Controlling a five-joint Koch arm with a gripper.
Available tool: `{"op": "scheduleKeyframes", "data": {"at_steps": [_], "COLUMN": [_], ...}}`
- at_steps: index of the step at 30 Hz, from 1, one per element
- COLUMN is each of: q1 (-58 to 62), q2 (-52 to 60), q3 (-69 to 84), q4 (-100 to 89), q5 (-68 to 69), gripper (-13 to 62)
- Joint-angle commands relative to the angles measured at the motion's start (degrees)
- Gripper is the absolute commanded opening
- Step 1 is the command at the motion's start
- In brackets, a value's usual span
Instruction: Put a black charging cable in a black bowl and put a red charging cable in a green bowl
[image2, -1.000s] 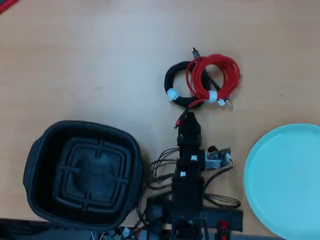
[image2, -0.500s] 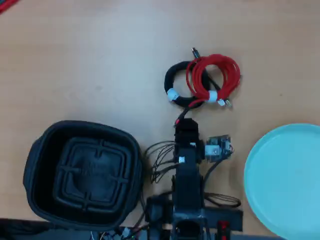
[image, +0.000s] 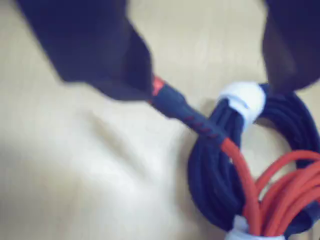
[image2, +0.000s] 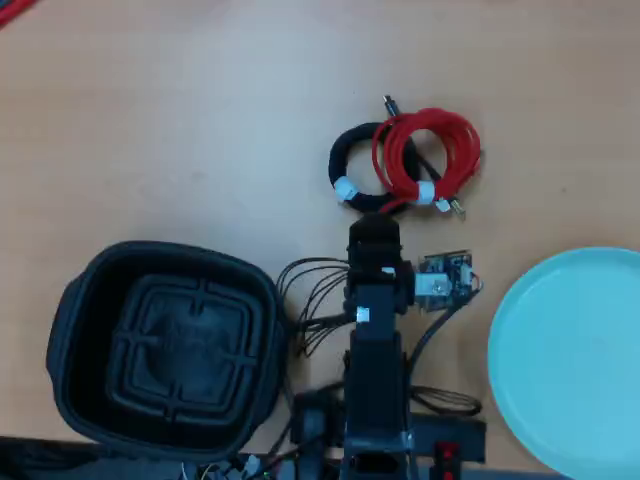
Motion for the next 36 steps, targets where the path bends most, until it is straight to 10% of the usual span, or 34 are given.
{"op": "scheduleKeyframes", "data": {"at_steps": [1,17,36], "q1": [0.97,-4.22,-11.51], "q2": [4.92,-33.05,-46.05], "q3": [-8.35,-37.88,-40.43], "q4": [4.31,14.06,13.71], "q5": [4.13,34.01,49.75], "gripper": [21.9,21.9,22.0]}}
